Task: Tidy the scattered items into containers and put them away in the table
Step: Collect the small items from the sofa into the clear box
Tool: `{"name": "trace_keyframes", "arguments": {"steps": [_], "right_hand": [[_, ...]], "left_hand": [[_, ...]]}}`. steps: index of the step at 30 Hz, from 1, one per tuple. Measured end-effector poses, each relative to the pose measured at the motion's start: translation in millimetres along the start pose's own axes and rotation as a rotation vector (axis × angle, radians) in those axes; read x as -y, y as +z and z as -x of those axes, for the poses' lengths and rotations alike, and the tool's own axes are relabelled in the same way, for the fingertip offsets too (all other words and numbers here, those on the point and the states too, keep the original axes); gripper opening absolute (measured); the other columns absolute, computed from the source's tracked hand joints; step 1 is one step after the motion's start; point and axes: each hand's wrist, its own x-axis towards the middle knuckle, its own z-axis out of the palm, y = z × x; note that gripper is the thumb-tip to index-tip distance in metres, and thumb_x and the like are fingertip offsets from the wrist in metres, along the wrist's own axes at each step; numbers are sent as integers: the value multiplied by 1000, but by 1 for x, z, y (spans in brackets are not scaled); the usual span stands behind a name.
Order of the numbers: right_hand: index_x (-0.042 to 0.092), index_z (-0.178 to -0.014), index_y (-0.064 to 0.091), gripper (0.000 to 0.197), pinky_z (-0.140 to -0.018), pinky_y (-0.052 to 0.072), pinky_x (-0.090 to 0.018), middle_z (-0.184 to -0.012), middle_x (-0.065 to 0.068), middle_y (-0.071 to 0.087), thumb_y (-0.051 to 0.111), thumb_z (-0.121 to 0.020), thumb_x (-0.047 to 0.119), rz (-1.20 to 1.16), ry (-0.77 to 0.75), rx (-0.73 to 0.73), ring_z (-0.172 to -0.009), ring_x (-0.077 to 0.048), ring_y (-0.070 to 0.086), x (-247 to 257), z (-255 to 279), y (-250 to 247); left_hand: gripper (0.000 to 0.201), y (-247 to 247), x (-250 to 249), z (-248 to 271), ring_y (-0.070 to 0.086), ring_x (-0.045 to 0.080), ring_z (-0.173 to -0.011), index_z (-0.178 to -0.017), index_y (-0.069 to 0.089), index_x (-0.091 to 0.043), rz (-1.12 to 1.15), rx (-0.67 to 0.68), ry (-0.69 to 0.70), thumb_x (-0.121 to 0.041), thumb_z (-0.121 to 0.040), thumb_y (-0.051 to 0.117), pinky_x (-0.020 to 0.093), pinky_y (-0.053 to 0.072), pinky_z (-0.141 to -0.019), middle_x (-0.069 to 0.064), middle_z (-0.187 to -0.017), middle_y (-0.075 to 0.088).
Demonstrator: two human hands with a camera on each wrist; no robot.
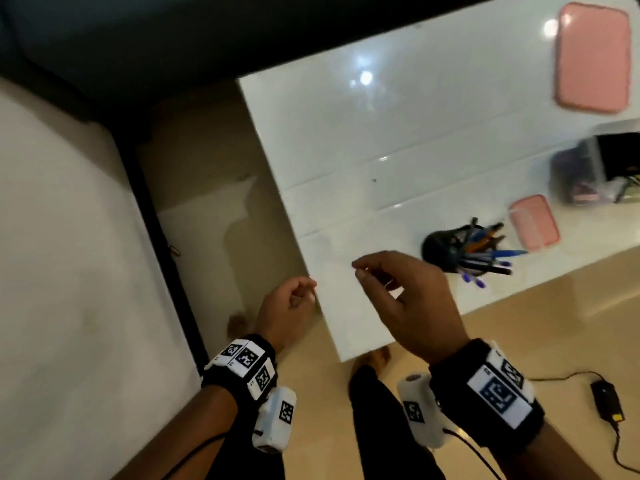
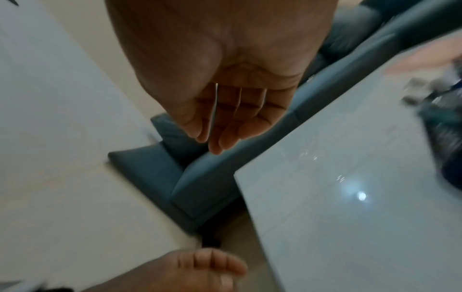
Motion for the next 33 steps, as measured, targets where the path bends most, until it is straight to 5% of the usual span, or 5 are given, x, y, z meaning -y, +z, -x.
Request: {"name": "trace_keyframes", "arguments": {"steps": [13, 18, 22, 28, 33], "right_hand": [[30, -102, 70, 19, -80, 44, -21, -100, 3, 69, 59, -87, 32, 221, 366, 972, -93, -15, 61, 20, -93, 337], [27, -97, 72, 15, -85, 47, -23, -98, 2, 69, 61, -87, 30, 243, 390, 967, -98, -18, 64, -20, -158, 408], [30, -85, 67, 10, -87, 53, -30, -95, 1, 73, 60, -89, 34, 157, 442, 903, -91, -19, 68, -69, -223, 475], [25, -94, 70, 13, -89, 52, -32, -108, -6, 72, 59, -91, 31, 137, 474, 781, -100, -25, 66, -148, -307, 547], [23, -103, 71, 20, -76, 48, -26, -108, -5, 71, 57, -92, 32, 161, 453, 786, -98, -23, 66, -178, -341, 571]], "left_hand": [[18, -230, 144, -49, 67, 25, -82, -82, 62, -29, 28, -242, -425, -13, -83, 55, 27, 52, -77, 5, -87, 71], [12, -241, 180, -127, 67, 33, -87, -80, 62, -23, 308, -404, -577, -24, -69, 57, 42, 54, -82, 16, -94, 71], [30, -232, 212, -224, 63, 31, -97, -114, 60, -16, 268, -395, -542, -14, -84, 61, 37, 52, -88, 13, -113, 66], [75, -226, 288, -339, 33, 32, -139, -150, 27, -18, -8, -356, -648, -35, -86, 62, 36, 33, -109, 12, -158, 19], [80, -230, 324, -373, 24, 35, -142, -152, 16, -16, -59, -336, -742, -31, -87, 61, 40, 27, -113, 13, -160, 3]]}}
